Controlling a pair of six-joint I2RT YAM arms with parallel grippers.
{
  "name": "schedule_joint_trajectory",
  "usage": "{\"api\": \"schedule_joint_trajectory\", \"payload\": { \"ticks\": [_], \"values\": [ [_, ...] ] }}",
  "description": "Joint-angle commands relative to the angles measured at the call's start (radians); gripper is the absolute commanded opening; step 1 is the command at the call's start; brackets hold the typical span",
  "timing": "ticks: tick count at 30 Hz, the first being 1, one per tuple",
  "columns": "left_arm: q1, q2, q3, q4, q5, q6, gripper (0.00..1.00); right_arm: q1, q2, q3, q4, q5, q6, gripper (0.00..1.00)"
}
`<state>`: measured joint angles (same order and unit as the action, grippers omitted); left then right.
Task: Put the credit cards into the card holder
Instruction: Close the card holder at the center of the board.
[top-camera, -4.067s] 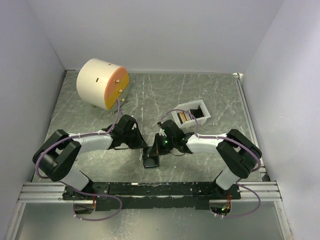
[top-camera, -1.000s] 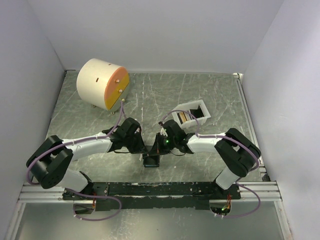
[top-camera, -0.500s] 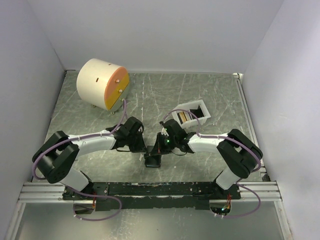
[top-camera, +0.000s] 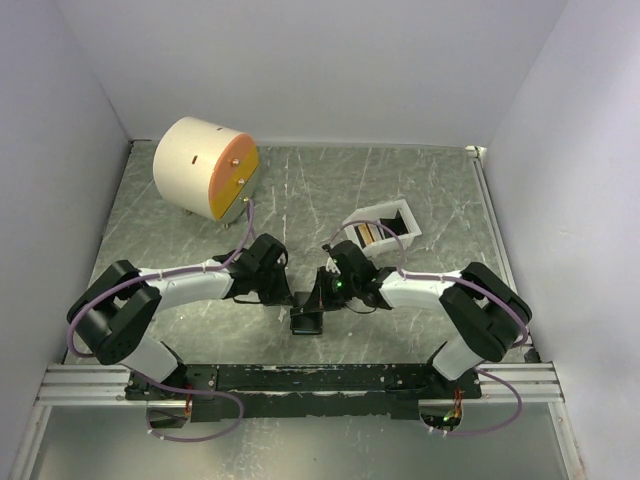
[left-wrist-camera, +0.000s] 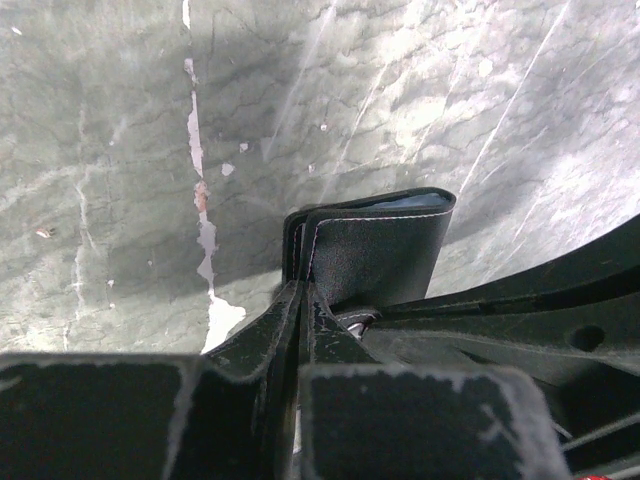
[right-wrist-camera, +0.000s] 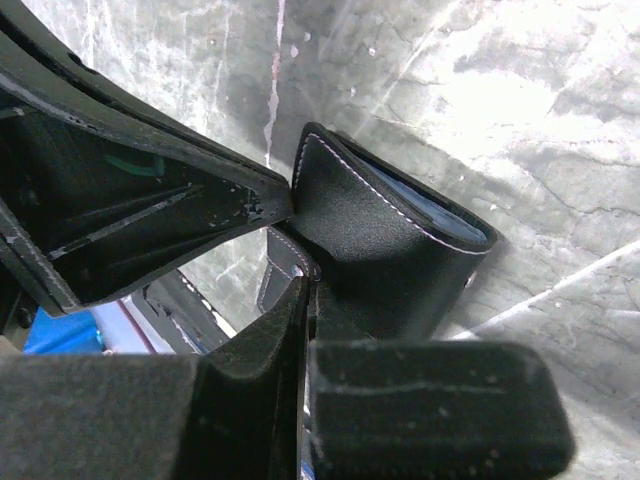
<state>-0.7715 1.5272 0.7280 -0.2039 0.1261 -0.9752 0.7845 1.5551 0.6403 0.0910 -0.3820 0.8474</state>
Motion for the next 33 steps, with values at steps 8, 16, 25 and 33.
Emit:
{"api": "schedule_joint_trajectory", "payload": {
  "ticks": [8,16,25,33],
  "values": [
    [-0.008,0.003,-0.012,0.011,-0.010,0.003,0.12,-0.007,0.011,-0.042,0.024,0.015,0.013,0.00],
    [-0.016,-0.106,-0.001,-0.010,0.007,-0.005,0.16,-0.027,0.030,-0.037,0.017,0.007,0.017,0.00],
    [-0.049,-0.117,-0.005,0.024,0.037,-0.014,0.15,-0.040,0.054,-0.035,0.015,-0.006,0.018,0.00],
    [-0.055,-0.057,-0.016,0.052,0.058,-0.008,0.12,-0.044,0.074,-0.033,0.017,-0.015,0.021,0.00]
  ]
}}
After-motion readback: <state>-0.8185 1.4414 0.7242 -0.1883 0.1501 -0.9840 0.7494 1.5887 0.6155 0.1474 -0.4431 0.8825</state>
